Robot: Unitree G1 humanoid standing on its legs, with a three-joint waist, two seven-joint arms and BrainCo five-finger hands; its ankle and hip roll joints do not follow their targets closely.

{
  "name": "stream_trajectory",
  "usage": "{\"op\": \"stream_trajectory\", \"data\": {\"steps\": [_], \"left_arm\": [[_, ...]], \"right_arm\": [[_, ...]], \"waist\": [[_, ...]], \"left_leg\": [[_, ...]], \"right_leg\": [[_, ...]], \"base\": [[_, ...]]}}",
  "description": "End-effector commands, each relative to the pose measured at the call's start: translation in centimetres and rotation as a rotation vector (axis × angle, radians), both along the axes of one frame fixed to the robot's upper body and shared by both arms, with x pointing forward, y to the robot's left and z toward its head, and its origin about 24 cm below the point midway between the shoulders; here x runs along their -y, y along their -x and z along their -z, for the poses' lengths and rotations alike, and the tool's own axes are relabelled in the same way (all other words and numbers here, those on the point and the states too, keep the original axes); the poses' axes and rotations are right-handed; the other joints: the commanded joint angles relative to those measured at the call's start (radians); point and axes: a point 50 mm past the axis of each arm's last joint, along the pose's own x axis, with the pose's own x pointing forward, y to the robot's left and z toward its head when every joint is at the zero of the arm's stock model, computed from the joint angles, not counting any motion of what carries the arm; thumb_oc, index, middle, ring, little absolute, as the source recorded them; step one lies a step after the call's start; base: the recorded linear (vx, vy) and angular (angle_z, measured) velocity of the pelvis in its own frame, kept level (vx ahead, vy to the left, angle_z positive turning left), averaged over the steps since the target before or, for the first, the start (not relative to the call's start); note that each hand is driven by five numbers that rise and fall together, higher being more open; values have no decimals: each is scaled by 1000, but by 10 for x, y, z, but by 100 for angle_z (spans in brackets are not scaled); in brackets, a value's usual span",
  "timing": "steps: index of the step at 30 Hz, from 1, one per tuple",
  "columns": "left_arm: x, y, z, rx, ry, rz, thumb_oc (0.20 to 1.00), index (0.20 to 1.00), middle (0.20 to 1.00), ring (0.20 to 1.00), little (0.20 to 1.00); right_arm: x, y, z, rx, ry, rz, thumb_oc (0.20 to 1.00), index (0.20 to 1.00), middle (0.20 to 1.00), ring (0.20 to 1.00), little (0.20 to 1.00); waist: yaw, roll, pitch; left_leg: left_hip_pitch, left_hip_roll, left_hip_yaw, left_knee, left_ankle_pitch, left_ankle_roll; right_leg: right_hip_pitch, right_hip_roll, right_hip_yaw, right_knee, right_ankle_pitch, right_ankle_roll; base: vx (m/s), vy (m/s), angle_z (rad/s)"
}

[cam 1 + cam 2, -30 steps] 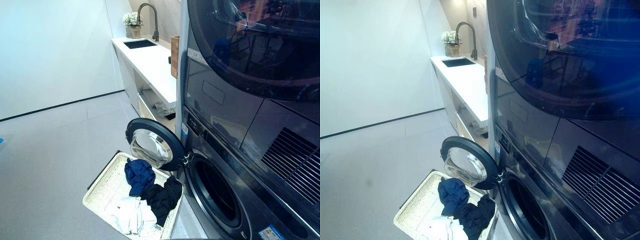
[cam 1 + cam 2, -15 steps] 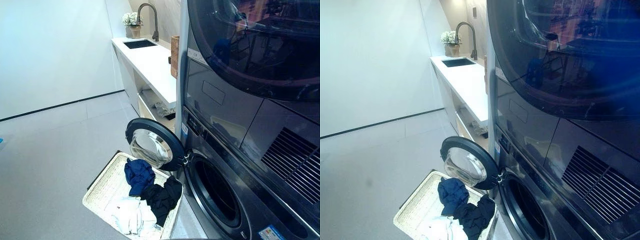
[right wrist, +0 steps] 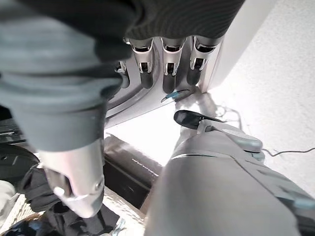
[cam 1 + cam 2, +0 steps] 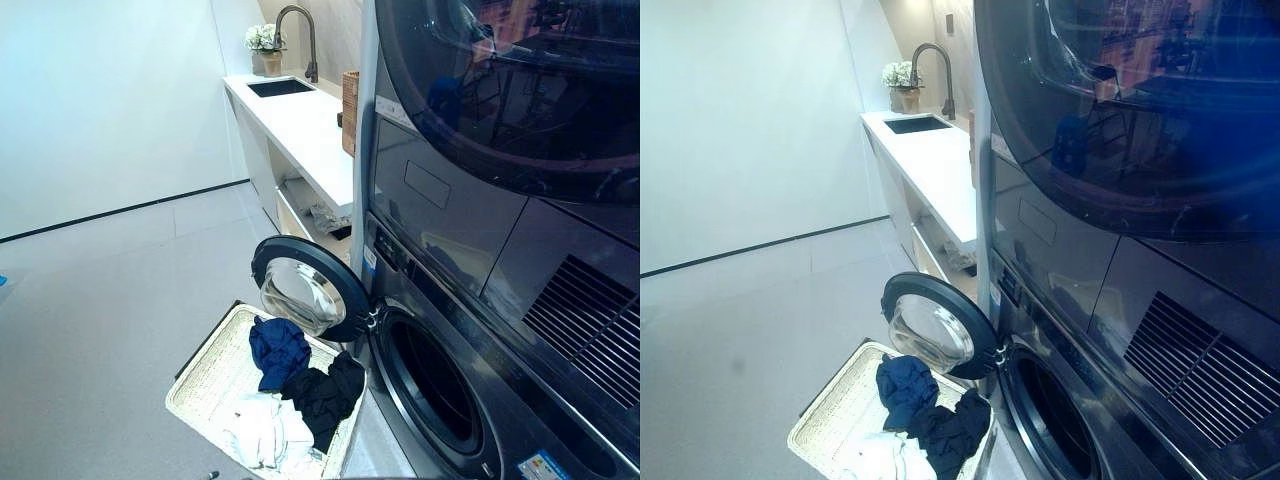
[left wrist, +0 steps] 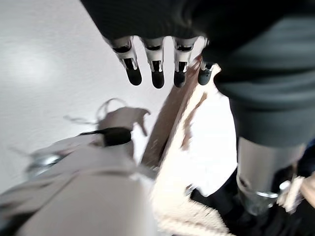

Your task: Put the clothes into the washing machine.

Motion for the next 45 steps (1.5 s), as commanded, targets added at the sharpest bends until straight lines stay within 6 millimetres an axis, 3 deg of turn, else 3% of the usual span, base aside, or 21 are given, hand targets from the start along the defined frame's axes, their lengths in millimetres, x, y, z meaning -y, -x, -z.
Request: {"op": "stream_trajectory", "data": {"steps": [1,2,3,5,10,11,14,17,21,22,23,26,28,29,35,45], "left_arm": [[-18,-77,-38,366,-86,-95,1000,1000,1000,1000,1000],[-17,-100,-53,477,-99,-114,1000,1000,1000,1000,1000],[-17,-104,-56,499,-103,-118,1000,1000,1000,1000,1000],[-13,-145,-90,709,-137,-157,1000,1000,1000,1000,1000],[-1,-201,-161,1048,-296,-120,1000,1000,1000,1000,1000],[0,-202,-164,1066,-314,-109,1000,1000,1000,1000,1000],[16,-224,-209,1270,-522,25,1000,1000,1000,1000,1000],[21,-235,-233,1361,-632,89,1000,1000,1000,1000,1000],[25,-247,-265,1457,-788,187,1000,1000,1000,1000,1000],[25,-248,-265,1459,-789,187,1000,1000,1000,1000,1000],[25,-253,-277,1475,-897,252,1000,1000,1000,1000,1000],[23,-258,-287,1463,-1012,308,1000,1000,1000,1000,1000],[23,-258,-287,1463,-1012,308,1000,1000,1000,1000,1000],[19,-263,-296,1434,-1126,351,1000,1000,1000,1000,1000],[-1,-270,-307,1329,-1286,327,1000,1000,1000,1000,1000],[-8,-264,-293,1315,-1305,212,1000,1000,1000,1000,1000]], "right_arm": [[0,-80,-29,283,-10,-12,1000,1000,1000,1000,1000],[0,-100,-39,363,-4,-16,1000,1000,1000,1000,1000],[-1,-104,-41,376,-4,-16,1000,1000,1000,1000,1000],[-6,-140,-64,511,4,-38,1000,1000,1000,1000,1000],[-10,-185,-101,692,29,-67,1000,1000,1000,1000,1000],[-10,-187,-102,698,31,-68,1000,1000,1000,1000,1000],[-4,-208,-128,794,50,-85,1000,1000,1000,1000,1000],[-3,-220,-144,849,64,-97,1000,1000,1000,1000,1000],[2,-233,-168,940,82,-126,1000,1000,1000,1000,1000],[2,-233,-169,941,82,-126,1000,1000,1000,1000,1000],[0,-241,-182,993,88,-139,1000,1000,1000,1000,1000],[-3,-249,-198,1050,93,-161,1000,1000,1000,1000,1000],[-3,-249,-198,1050,93,-161,1000,1000,1000,1000,1000],[-6,-255,-214,1111,101,-181,1000,1000,1000,1000,1000],[-18,-265,-241,1220,123,-235,1000,1000,1000,1000,1000],[-29,-266,-241,1247,185,-320,1000,1000,1000,1000,1000]], "waist": [[-4,-24,131],[-6,-20,169],[-5,-19,175],[-7,-14,242],[-7,-11,342],[-7,-11,345],[-7,-12,399],[-12,-14,431],[-24,-20,436],[-24,-21,436],[-29,-26,436],[-34,-34,436],[-34,-34,436],[-42,-39,436],[-59,-46,436],[-51,-41,436]], "left_leg": [[-67,79,-33,7,27,5],[-96,76,-40,7,31,7],[-102,75,-41,7,32,7],[-167,63,-58,7,41,12],[-279,41,-90,7,69,26],[-283,40,-91,7,70,27],[-361,30,-103,29,83,30],[-420,26,-112,71,84,28],[-574,13,-140,166,78,23],[-579,12,-141,170,77,23],[-659,1,-156,222,74,24],[-733,-9,-171,276,67,22],[-733,-9,-171,277,67,23],[-806,-19,-179,326,64,25],[-936,-34,-199,399,64,28],[-965,-52,-221,394,65,36]], "right_leg": [[-62,-145,-21,52,17,56],[-99,-141,-13,56,26,52],[-107,-140,-11,57,28,51],[-181,-136,9,65,43,47],[-311,-135,35,105,59,42],[-317,-135,36,108,59,42],[-408,-140,41,151,66,46],[-459,-137,44,185,65,45],[-591,-125,54,248,62,43],[-595,-125,54,251,62,43],[-664,-117,59,286,61,44],[-726,-109,63,317,59,45],[-726,-109,63,318,59,45],[-790,-99,65,352,57,44],[-911,-69,77,423,46,35],[-950,-52,65,441,35,23]], "base": [[-309,62,-5],[-247,51,-12],[-205,58,-13],[-193,76,-3],[-145,68,-5],[-113,54,-4],[-126,46,-4],[-92,13,-6],[-77,-5,-9],[-103,-48,3],[-87,-55,5],[-53,-34,-3],[-20,-2,1],[-39,-4,-1],[-21,-3,6],[5,-7,1]]}}
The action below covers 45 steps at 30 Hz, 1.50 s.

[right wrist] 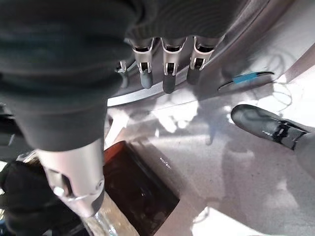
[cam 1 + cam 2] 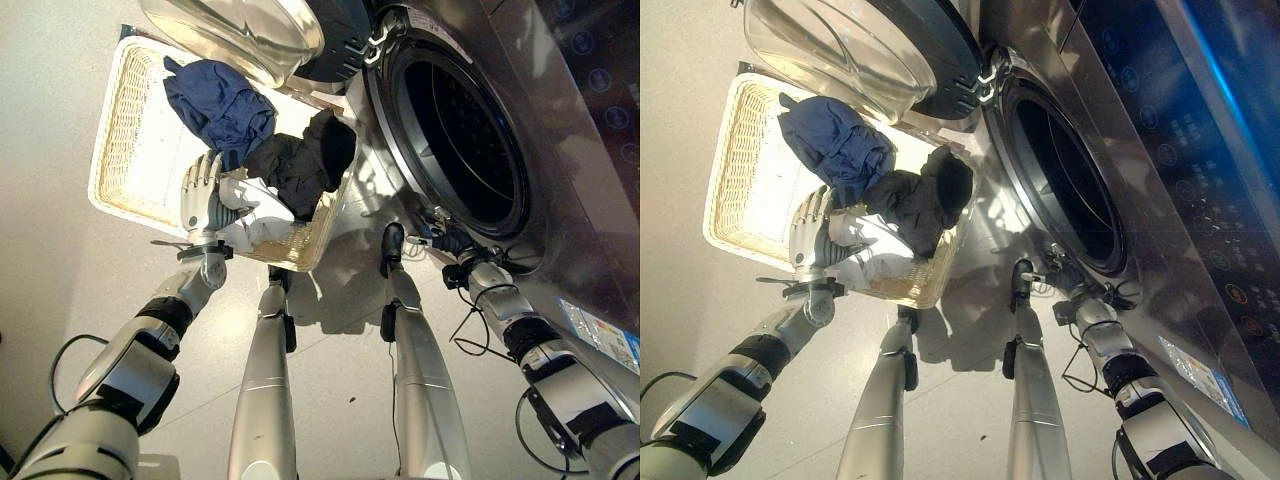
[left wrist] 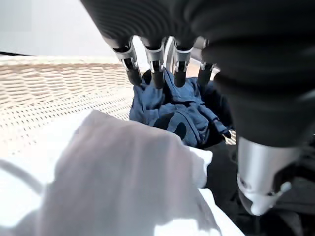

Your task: Put the clothes into the washing machine.

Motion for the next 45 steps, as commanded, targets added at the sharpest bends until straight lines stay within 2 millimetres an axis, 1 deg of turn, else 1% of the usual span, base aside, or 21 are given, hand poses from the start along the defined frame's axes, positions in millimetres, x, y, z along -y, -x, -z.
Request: {"op": "stream_trajectory", "data": {"steps": [1,4,6,10,12,17,18,20,21,28,29,30,31,34,35,38,40,45], "left_arm": [[-16,5,-11,112,35,-63,1000,1000,1000,1000,1000],[-13,9,-9,177,53,-67,1000,1000,1000,1000,1000],[-12,11,-9,197,59,-64,1000,1000,1000,1000,1000],[-6,16,-7,272,78,-52,1000,1000,1000,1000,1000],[-3,17,-4,271,85,-43,1000,1000,1000,1000,1000],[4,14,7,172,102,-20,1000,1000,1000,1000,1000],[3,13,9,136,114,-25,1000,1000,1000,1000,1000],[3,12,11,116,119,-29,1000,1000,1000,1000,1000],[1,10,17,40,129,-47,1000,1000,1000,1000,1000],[-1,10,34,-94,184,-62,1000,1000,1000,1000,1000],[-1,9,38,-142,186,-61,1000,1000,1000,1000,1000],[-1,9,39,-149,187,-61,1000,1000,1000,1000,1000],[-1,8,44,-185,196,-71,1000,1000,1000,1000,1000],[-2,8,46,-204,215,-87,1000,1000,1000,1000,1000],[-5,8,50,-242,226,-114,1000,1000,1000,1000,1000],[-6,7,52,-267,239,-131,1000,1000,1000,1000,1000],[-7,6,56,-323,238,-136,1000,1000,1000,1000,1000],[-8,3,57,-385,230,-150,1000,1000,1000,1000,1000]], "right_arm": [[5,5,-7,75,90,-28,1000,1000,1000,1000,1000],[-4,7,-7,113,200,-66,1000,1000,1000,1000,1000],[-6,7,-7,123,227,-76,1000,1000,1000,1000,1000],[-18,10,-9,165,296,-128,1000,1000,1000,1000,1000],[-22,11,-8,171,312,-139,1000,1000,1000,1000,1000],[-26,11,-5,159,353,-152,1000,1000,1000,1000,1000],[-25,11,-4,158,356,-152,1000,1000,1000,1000,1000],[-25,11,-4,158,358,-152,1000,1000,1000,1000,1000],[-26,10,-3,153,363,-148,1000,1000,1000,1000,1000],[-25,10,-2,157,362,-135,1000,1000,1000,1000,1000],[-24,9,-3,162,357,-129,1000,1000,1000,1000,1000],[-24,9,-3,163,357,-128,1000,1000,1000,1000,1000],[-23,8,-4,169,354,-123,1000,1000,1000,1000,1000],[-24,7,-5,174,357,-122,1000,1000,1000,1000,1000],[-24,6,-8,184,351,-115,1000,1000,1000,1000,1000],[-26,4,-10,191,344,-111,1000,1000,1000,1000,1000],[-27,2,-13,198,343,-110,1000,1000,1000,1000,1000],[-30,0,-17,208,340,-112,1000,1000,1000,1000,1000]], "waist": [[5,0,-26],[10,1,-26],[12,2,-26],[18,2,-26],[20,1,-26],[24,2,-26],[24,2,-26],[24,3,-26],[22,4,-26],[19,2,-26],[19,2,-26],[19,2,-26],[19,2,-26],[18,2,-26],[18,-2,-26],[17,-5,-26],[16,-8,-26],[10,-14,-26]], "left_leg": [[-30,-18,-82,43,19,62],[-22,-22,-90,30,22,63],[-20,-23,-92,24,24,62],[-14,-27,-98,8,28,63],[-11,-28,-101,3,30,63],[-6,-32,-104,-8,34,66],[-6,-31,-102,-12,37,65],[-8,-31,-102,-12,37,65],[-14,-32,-101,-10,40,65],[-33,-37,-98,-8,44,69],[-39,-38,-97,-7,45,71],[-40,-38,-97,-7,45,71],[-50,-39,-98,-4,47,71],[-57,-42,-98,0,46,73],[-68,-44,-98,7,46,75],[-75,-45,-98,9,48,75],[-84,-47,-98,10,50,78],[-92,-48,-97,14,51,80]], "right_leg": [[-17,-39,21,138,-56,73],[-14,-43,13,132,-54,75],[-12,-44,10,129,-53,75],[-12,-44,1,124,-51,76],[-12,-45,-2,123,-49,76],[-11,-47,-12,116,-42,79],[-11,-47,-15,114,-41,80],[-12,-48,-15,114,-40,80],[-18,-49,-15,112,-35,82],[-38,-43,-18,113,-28,81],[-43,-43,-20,114,-28,82],[-44,-43,-20,114,-28,82],[-52,-42,-19,116,-25,82],[-59,-40,-19,118,-24,82],[-68,-40,-21,121,-23,82],[-73,-37,-22,121,-21,81],[-80,-34,-23,123,-18,81],[-87,-31,-23,122,-13,81]], "base": [[23,-30,4],[9,-31,4],[2,-34,5],[3,-33,7],[0,-15,3],[0,0,0],[-5,-1,4],[-1,2,4],[0,0,0],[0,0,0],[0,0,0],[7,2,3],[0,0,0],[5,-3,4],[3,-5,3],[0,0,0],[0,0,0],[3,-1,1]]}}
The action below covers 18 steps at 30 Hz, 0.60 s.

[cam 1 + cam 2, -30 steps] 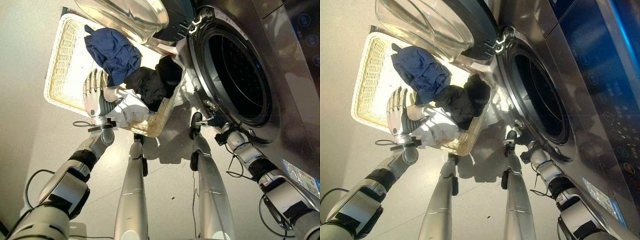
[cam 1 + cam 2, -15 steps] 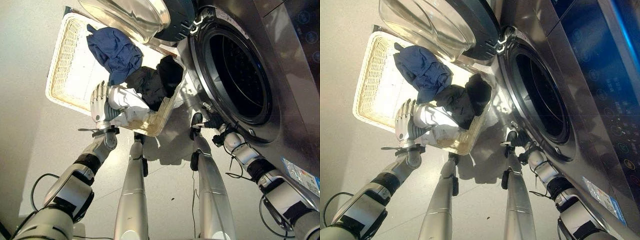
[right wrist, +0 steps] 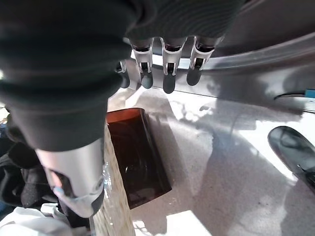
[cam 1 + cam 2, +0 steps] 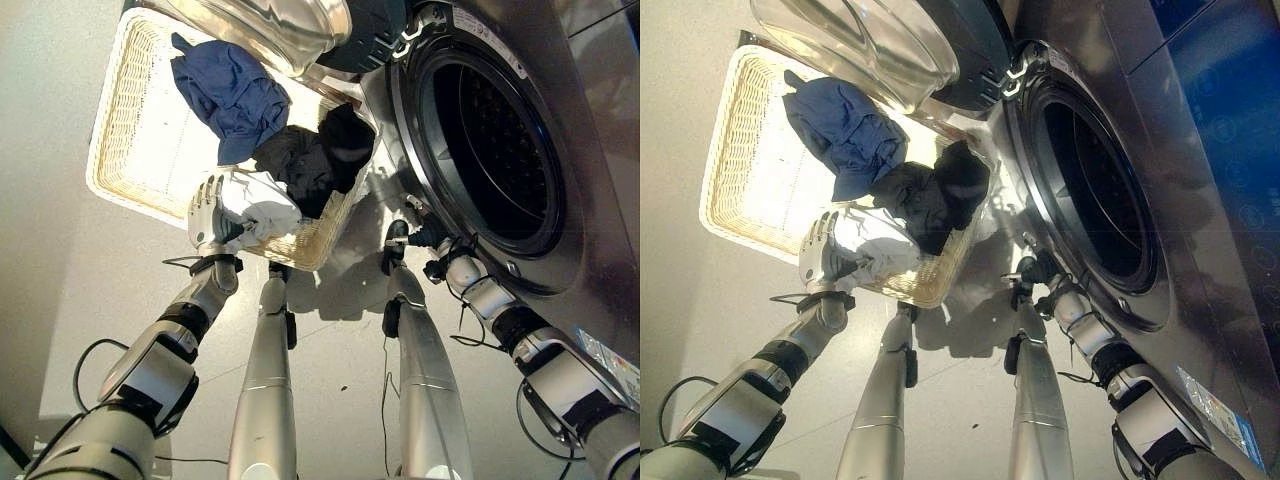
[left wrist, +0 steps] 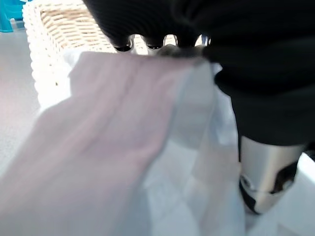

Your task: Put the clothes into the washing machine.

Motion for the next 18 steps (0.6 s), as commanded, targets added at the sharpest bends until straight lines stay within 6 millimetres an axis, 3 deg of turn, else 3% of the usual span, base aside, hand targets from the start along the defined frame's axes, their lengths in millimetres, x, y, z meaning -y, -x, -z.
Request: {"op": "stream_trajectory", "data": {"steps": [1,8,9,10,11,18], "left_arm": [[-14,8,22,-138,33,-60,1000,1000,1000,1000,1000],[-14,2,18,-206,-36,-61,1000,1000,1000,1000,1000],[-15,-1,16,-232,-58,-54,589,589,589,589,589],[-15,-3,13,-239,-67,-49,300,300,300,300,300],[-13,-4,11,-238,-66,-40,200,200,200,200,200],[-4,-14,-2,-262,-78,19,200,200,200,200,200]], "right_arm": [[3,6,1,29,-14,-20,1000,1000,1000,1000,1000],[-2,4,-3,40,-6,-33,1000,1000,1000,1000,1000],[-4,3,-5,44,-6,-37,1000,1000,1000,1000,1000],[-5,2,-7,46,-6,-41,1000,1000,1000,1000,1000],[-7,1,-8,50,-4,-44,1000,1000,1000,1000,1000],[-11,0,-15,75,-20,-54,1000,1000,1000,1000,1000]], "waist": [[7,-14,-25],[-2,-17,-25],[-5,-19,-25],[-7,-20,-25],[-8,-21,-25],[-21,-21,-25]], "left_leg": [[-53,-26,-42,44,41,80],[-66,-28,-39,53,45,82],[-67,-27,-37,53,46,82],[-68,-27,-36,54,46,82],[-70,-26,-36,54,48,81],[-73,-33,-29,55,51,83]], "right_leg": [[-42,-7,31,59,43,70],[-51,-3,37,62,47,68],[-53,-2,37,61,49,68],[-54,-1,38,59,51,68],[-56,0,39,60,52,68],[-60,4,46,53,59,67]], "base": [[0,0,0],[0,0,0],[0,0,0],[0,0,0],[0,0,0],[0,0,0]]}}
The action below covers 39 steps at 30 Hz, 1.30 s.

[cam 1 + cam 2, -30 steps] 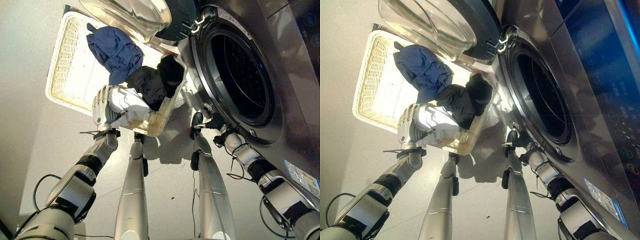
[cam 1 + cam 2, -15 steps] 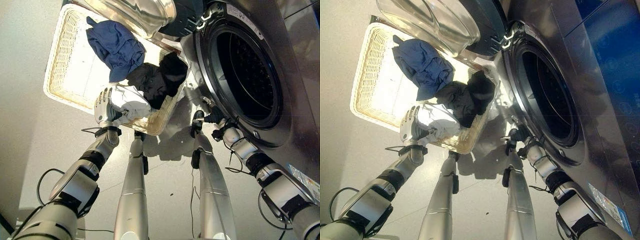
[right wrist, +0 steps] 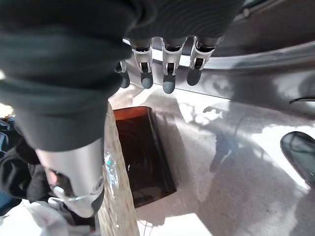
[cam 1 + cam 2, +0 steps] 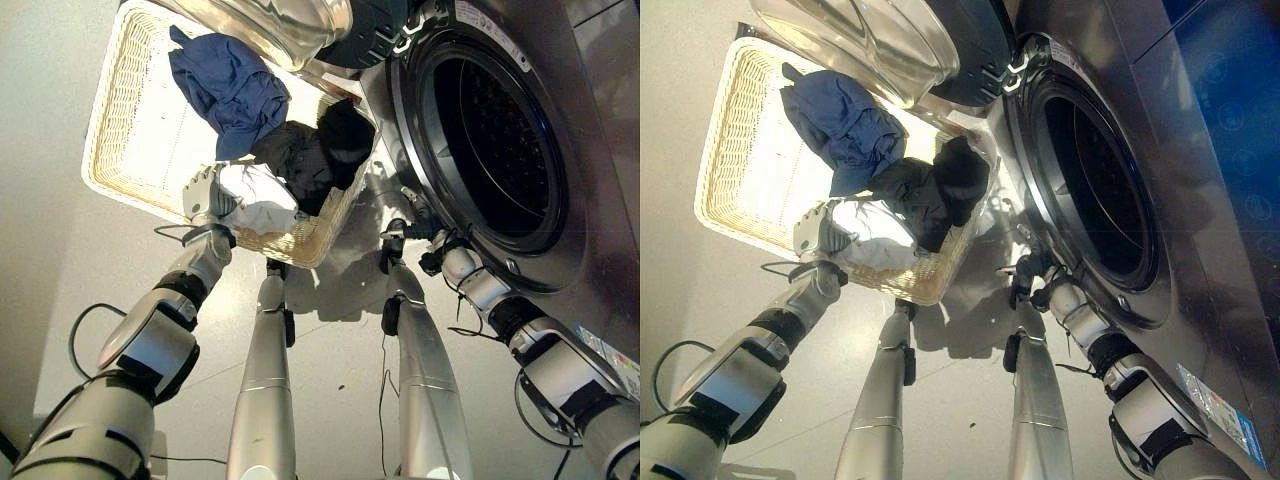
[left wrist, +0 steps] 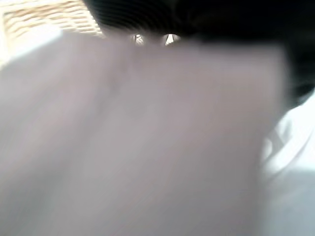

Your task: Put the clothes into the washing machine.

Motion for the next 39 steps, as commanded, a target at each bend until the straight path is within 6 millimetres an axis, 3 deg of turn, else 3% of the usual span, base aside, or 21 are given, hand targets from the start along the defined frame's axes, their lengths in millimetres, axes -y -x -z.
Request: {"op": "stream_trajectory", "data": {"steps": [1,9,13,17,18,21,28,33,34,35,36,39], "left_arm": [[7,9,44,-190,38,21,200,200,200,200,200],[10,7,43,-187,174,33,200,200,200,200,200],[15,8,43,-125,387,55,200,200,200,200,200],[17,8,33,44,662,97,200,200,200,200,200],[19,13,26,178,803,139,200,200,200,200,200],[34,25,14,402,947,255,200,200,200,200,200],[78,61,-17,698,808,566,200,200,200,200,200],[79,61,-18,702,798,570,200,200,200,200,200],[101,75,-55,809,505,737,200,200,200,200,200],[101,75,-55,809,505,737,200,200,200,200,200],[118,86,-80,867,318,861,200,200,200,200,200],[136,94,-96,880,173,965,200,200,200,200,200]], "right_arm": [[0,8,2,26,-42,-25,1000,1000,1000,1000,1000],[-6,7,-8,55,-175,-37,1000,1000,1000,1000,1000],[-15,9,-19,67,-373,-69,1000,1000,1000,1000,1000],[-18,11,-26,68,-513,-100,1000,1000,1000,1000,1000],[-22,15,-28,76,-600,-121,1000,1000,1000,1000,1000],[-28,24,-31,78,-755,-170,1000,1000,1000,1000,1000],[-43,41,-40,-8,-1037,-401,1000,1000,1000,1000,1000],[-43,42,-40,-11,-1040,-406,1000,1000,1000,1000,1000],[-58,51,-51,-91,-1101,-592,1000,1000,1000,1000,1000],[-58,51,-51,-91,-1101,-592,1000,1000,1000,1000,1000],[-72,59,-59,-153,-1092,-741,1000,1000,1000,1000,1000],[-87,67,-65,-226,-1062,-884,1000,1000,1000,1000,1000]], "waist": [[7,-14,-20],[3,-14,-20],[2,-11,-20],[4,-6,-20],[7,-3,-20],[18,3,-20],[46,9,-20],[46,9,-20],[53,6,-20],[53,6,-20],[55,4,-20],[53,-4,-20]], "left_leg": [[-42,-32,-28,33,54,79],[-45,-28,-25,29,60,75],[-45,-24,-23,24,63,72],[-40,-21,-22,23,62,70],[-39,-21,-24,21,59,68],[-39,-25,-33,15,55,70],[-39,-28,-49,-3,50,77],[-39,-28,-50,-4,50,77],[-38,-27,-53,-8,50,80],[-38,-27,-53,-8,50,80],[-38,-30,-56,-5,52,82],[-35,-30,-54,-2,52,82]], "right_leg": [[-33,4,47,36,64,69],[-36,6,51,32,64,68],[-39,10,54,37,59,66],[-37,12,57,43,50,65],[-36,11,57,43,47,66],[-36,10,54,41,44,67],[-37,6,40,41,43,73],[-37,6,39,41,43,73],[-35,0,33,41,43,77],[-35,0,33,41,43,77],[-32,-7,28,40,46,80],[-26,-13,22,38,49,85]], "base": [[0,0,0],[0,0,0],[3,0,-3],[0,0,0],[0,0,0],[-4,-24,0],[-3,-9,0],[0,0,0],[0,0,0],[-16,-47,-4],[0,0,0],[-3,-12,0]]}}
